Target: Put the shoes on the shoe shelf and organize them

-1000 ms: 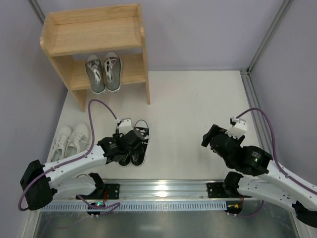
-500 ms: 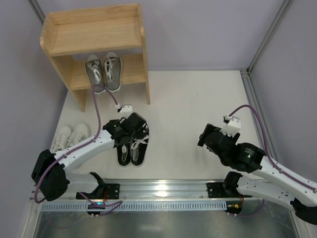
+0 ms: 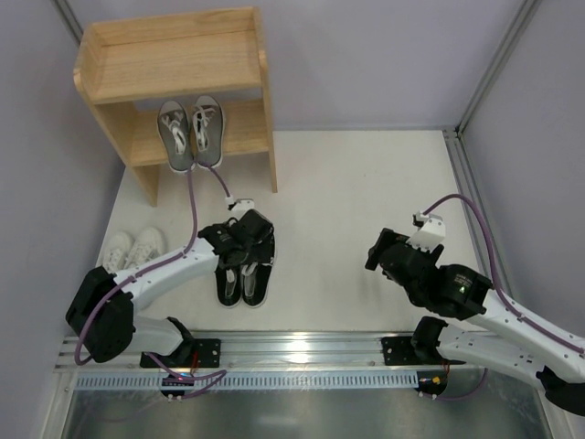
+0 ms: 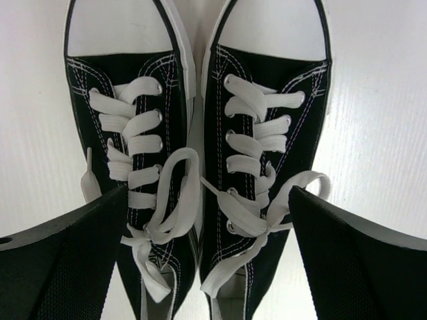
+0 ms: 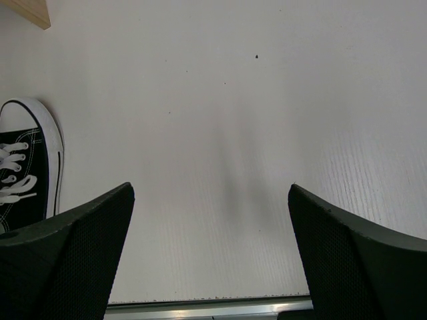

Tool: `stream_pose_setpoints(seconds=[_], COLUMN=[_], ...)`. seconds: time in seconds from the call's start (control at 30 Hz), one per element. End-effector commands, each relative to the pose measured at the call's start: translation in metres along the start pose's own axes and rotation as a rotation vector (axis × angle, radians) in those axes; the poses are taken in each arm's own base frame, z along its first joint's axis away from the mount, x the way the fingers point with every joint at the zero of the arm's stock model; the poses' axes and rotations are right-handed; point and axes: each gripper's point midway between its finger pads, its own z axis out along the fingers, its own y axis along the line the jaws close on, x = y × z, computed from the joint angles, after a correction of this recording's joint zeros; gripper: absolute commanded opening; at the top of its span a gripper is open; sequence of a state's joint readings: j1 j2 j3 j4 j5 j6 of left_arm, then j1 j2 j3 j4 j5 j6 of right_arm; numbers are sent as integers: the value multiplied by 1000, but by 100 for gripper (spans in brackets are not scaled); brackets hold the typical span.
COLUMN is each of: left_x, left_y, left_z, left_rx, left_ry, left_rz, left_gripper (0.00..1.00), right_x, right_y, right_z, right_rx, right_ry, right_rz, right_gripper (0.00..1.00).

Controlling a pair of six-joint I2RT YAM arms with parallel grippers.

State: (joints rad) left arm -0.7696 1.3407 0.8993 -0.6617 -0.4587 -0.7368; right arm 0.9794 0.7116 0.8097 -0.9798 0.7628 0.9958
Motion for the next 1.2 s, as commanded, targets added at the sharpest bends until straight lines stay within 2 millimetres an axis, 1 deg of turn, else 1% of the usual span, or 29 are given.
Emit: stream_pose_setpoints(seconds=[0.0, 0.13, 0.23, 0.3, 0.37, 0.4, 0.5, 0.53, 0.57, 0.6, 0.63, 0.73, 0.8, 0.9, 0.93, 1.0, 1.03, 1.07, 1.13, 1.17], left_x=[16, 28, 31, 29, 24, 21, 15, 14, 12, 14, 15, 20, 23, 23, 19, 14, 7, 5, -3, -11], left_y=[0, 15, 20, 20, 16, 15, 1, -3, -8, -9, -10, -9, -10, -5, -1, 1, 1, 5, 8, 9], left_z=[10, 16, 22, 26, 29, 30, 31, 31, 30, 32, 32, 29, 23, 3, -8, -21, -30, -41, -53, -64], left_rx=[14, -44, -55, -48, -34, -27, 33, 47, 66, 68, 70, 79, 99, 121, 126, 142, 153, 160, 169, 180], left_ry=[39, 49, 39, 33, 14, 8, 0, 2, 9, 21, 27, 52, 71, 76, 68, 52, 37, 28, 8, -7], left_rz=[5, 0, -15, -16, -23, -23, -9, -3, 0, 4, 7, 8, 3, -14, -23, -32, -36, -40, -46, -53], left_gripper=[100, 100, 100, 100, 99, 97, 73, 49, 34, 21, 0, 0, 0, 0, 0, 0, 0, 0, 0, 0], right_x=[-14, -12, -11, -10, -10, -11, -10, -10, -9, -9, -9, -9, -10, -10, -9, -8, -7, -7, -7, -6], right_y=[10, 9, 10, 11, 12, 12, 12, 12, 11, 11, 10, 8, 6, 5, 5, 7, 7, 9, 12, 13], right_z=[-3, -2, -1, -1, -1, -1, -1, 0, -1, -1, -1, -1, -2, -2, -1, 0, 1, 2, 3, 4], right_rx=[-24, -22, -24, -26, -27, -28, -28, -28, -28, -27, -28, -28, -25, -26, -26, -30, -29, -32, -38, -39], right_ry=[-34, -31, -29, -25, -25, -26, -23, -23, -22, -22, -23, -28, -33, -34, -35, -35, -33, -34, -30, -27], right_rz=[25, 24, 25, 22, 19, 20, 18, 18, 17, 18, 20, 24, 26, 28, 28, 29, 27, 27, 29, 26], right_gripper=[97, 97, 97, 97, 97, 97, 97, 97, 97, 97, 97, 97, 97, 97, 97, 97, 97, 97, 97, 97])
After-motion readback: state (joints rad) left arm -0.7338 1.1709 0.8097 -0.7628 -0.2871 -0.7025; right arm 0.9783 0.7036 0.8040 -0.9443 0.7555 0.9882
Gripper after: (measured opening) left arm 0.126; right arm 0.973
